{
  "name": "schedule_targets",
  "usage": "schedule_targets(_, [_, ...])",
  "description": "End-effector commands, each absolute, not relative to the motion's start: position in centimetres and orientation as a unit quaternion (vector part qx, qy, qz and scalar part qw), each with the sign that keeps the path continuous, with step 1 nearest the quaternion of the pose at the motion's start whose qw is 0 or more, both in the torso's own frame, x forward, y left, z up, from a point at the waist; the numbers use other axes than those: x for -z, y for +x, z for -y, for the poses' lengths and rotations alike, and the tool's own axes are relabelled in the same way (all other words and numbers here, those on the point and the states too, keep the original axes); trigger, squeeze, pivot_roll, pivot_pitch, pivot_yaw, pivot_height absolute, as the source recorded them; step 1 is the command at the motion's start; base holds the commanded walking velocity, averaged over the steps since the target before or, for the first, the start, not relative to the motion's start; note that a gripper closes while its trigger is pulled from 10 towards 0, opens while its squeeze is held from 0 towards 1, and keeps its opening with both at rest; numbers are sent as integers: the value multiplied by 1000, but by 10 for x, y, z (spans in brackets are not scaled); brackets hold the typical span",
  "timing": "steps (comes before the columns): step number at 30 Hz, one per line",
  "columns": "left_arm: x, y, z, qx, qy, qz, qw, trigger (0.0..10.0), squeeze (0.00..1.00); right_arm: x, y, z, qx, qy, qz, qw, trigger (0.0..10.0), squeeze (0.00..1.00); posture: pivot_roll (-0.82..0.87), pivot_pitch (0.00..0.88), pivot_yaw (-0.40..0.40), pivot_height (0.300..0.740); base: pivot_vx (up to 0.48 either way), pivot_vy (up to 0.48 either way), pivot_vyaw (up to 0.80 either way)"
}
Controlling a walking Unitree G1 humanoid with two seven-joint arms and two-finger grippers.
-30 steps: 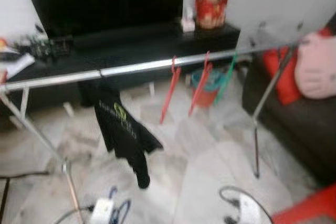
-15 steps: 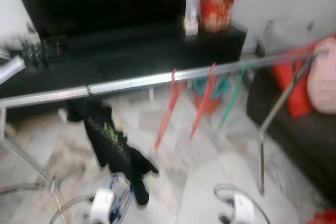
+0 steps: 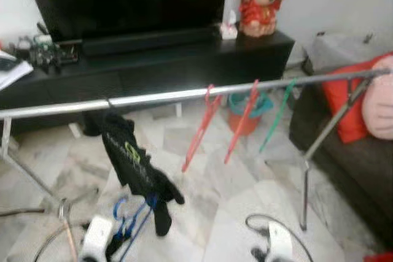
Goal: Hang hanger
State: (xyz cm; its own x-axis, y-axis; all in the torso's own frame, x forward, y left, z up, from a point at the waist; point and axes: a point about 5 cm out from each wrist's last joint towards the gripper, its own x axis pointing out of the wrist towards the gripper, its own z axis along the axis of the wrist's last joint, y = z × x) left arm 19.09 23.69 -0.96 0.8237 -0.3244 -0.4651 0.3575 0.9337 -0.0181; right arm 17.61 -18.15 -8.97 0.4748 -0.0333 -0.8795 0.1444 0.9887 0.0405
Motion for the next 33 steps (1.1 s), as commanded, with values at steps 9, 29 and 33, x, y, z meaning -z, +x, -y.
schedule_targets(9, [-79, 189, -249, 357, 26, -225, 906, 10000, 0, 88, 179, 182, 47, 52, -512, 856, 10000, 0, 64, 0, -35, 740, 0, 0, 0])
schedule_targets(29, [-167, 244, -245, 285, 134, -110, 943, 10000, 0, 89, 179, 183, 43, 45, -514, 856, 10000, 0, 60, 0, -38, 740, 0, 0, 0])
schedule_targets(33, [-177, 251, -235, 278, 131, -99, 946, 10000, 0, 89, 178, 183, 45, 46, -513, 856, 10000, 0, 55, 0, -37, 740, 0, 0, 0])
